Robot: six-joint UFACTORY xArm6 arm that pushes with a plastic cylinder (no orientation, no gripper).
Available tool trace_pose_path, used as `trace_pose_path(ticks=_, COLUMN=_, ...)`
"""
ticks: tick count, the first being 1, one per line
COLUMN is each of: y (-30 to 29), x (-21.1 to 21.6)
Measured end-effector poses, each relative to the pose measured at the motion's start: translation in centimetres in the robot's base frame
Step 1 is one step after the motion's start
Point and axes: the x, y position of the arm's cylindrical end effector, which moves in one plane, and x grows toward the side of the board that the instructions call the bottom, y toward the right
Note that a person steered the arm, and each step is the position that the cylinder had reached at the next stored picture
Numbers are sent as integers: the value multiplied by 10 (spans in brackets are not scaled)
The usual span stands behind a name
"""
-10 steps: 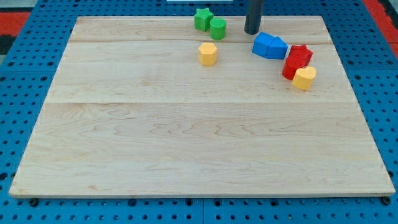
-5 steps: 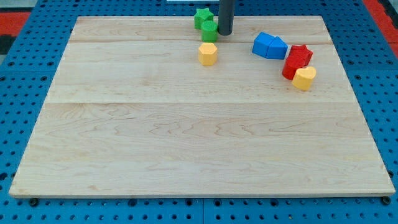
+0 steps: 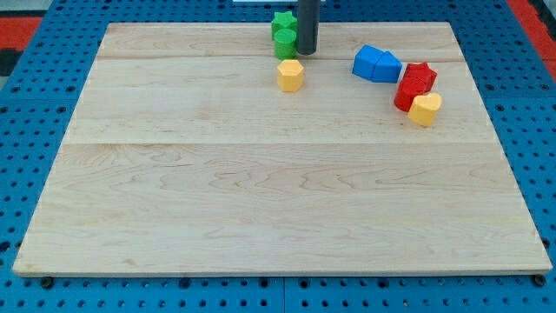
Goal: Push the green circle below the green star
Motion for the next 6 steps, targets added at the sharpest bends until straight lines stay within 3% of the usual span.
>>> trace_pose_path(ticks=2, y=4, x=23)
trace_pose_path(ticks=4, y=35, x=104)
trace_pose_path(ticks=6, y=21, x=117)
